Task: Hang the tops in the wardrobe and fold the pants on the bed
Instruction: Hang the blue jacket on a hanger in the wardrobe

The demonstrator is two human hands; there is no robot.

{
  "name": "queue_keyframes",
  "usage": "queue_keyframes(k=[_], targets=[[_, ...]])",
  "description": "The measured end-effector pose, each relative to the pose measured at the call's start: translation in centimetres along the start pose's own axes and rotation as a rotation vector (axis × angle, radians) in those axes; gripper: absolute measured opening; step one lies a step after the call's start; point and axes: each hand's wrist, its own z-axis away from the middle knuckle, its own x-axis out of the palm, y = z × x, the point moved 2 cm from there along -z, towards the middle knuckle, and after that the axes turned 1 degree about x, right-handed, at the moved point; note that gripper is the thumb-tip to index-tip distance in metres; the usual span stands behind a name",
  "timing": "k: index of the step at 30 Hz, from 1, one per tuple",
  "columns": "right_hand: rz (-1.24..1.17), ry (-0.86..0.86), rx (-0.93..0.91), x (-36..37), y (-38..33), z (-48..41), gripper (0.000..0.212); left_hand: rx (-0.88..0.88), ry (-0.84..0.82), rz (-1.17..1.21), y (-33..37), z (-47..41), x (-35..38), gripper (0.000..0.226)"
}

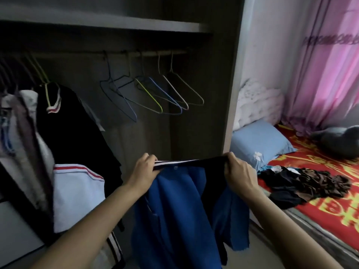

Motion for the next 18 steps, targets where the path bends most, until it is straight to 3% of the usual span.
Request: queue_keyframes(k=[4,9,13,16,18], targets=[[0.095,0.111,0.039,-0.3,-1.2,-6.6,0.026,-0.015,0.042,-0.035,-4.2,-4.7,0.0,0.018],[0.086,0.154,-0.054,1.0,-5.1,-13.5,0.023,-0.226,0.047,-0.035,-10.1,-10.5,1.0,0.034],[0.029,-0.075,-0.152,4.3,-8.6,-16.0,0.031,-0.384,0.117,0.013,-13.1,-13.6,0.9,0.05],[0.083,-0.272,-0.251,7.0,-11.1,-17.6,0.044,-0.377,0.228,0.093,-14.5,-15.0,-0.3,0.041],[0.069,-0.372,-0.272,8.0,-12.3,-19.0,0.038,-0.397,0.269,0.153,-15.1,-15.2,-1.6,0.037]])
